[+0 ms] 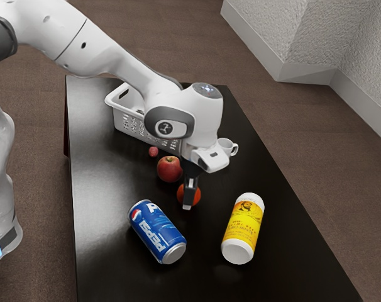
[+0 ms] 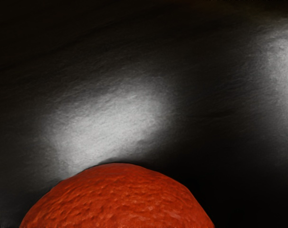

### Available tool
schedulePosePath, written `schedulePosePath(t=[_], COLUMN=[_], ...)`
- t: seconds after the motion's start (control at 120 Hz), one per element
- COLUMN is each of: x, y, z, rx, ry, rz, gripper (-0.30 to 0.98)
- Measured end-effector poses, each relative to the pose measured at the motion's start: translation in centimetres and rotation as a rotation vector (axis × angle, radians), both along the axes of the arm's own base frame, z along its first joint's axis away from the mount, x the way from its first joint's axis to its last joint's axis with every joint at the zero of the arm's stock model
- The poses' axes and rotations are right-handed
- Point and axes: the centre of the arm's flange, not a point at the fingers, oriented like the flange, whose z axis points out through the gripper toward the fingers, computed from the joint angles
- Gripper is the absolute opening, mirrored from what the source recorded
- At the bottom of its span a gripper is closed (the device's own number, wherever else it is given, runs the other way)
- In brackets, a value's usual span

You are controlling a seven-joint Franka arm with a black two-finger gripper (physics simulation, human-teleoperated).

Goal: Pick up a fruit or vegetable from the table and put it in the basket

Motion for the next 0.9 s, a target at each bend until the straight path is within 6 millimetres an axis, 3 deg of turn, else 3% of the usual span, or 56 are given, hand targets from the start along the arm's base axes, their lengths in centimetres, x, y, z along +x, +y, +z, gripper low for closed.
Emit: schedulePosePath(t=[0.1, 0.233, 0.358, 0.433, 0.508, 0.55, 0.608, 0.658, 0.733, 0.817, 0.9], x=[-0.1, -0.2, 0.1, 1.2, 2.5, 2.4, 1.7, 0.5, -1.2, -2.4, -3.3], y=[-0.4, -0.7, 0.6, 2.6, 4.7, 7.4, 12.2, 15.7, 19.6, 22.0, 23.2], z=[0.1, 0.4, 4.6, 9.3, 17.5, 20.7, 22.6, 22.8, 20.4, 17.4, 16.7], rx=[-0.003, 0.001, 0.01, 0.021, 0.055, 0.079, 0.106, 0.123, 0.137, 0.142, 0.142], ry=[-0.001, -0.008, -0.097, -0.187, -0.309, -0.336, -0.317, -0.274, -0.171, -0.069, -0.027], rz=[0.003, 0.011, 0.032, 0.057, 0.075, 0.113, 0.191, 0.248, 0.308, 0.342, 0.357], gripper=[0.42, 0.33, 0.34, 0.34, 0.32, 0.34, 0.35, 0.35, 0.35, 0.34, 0.34])
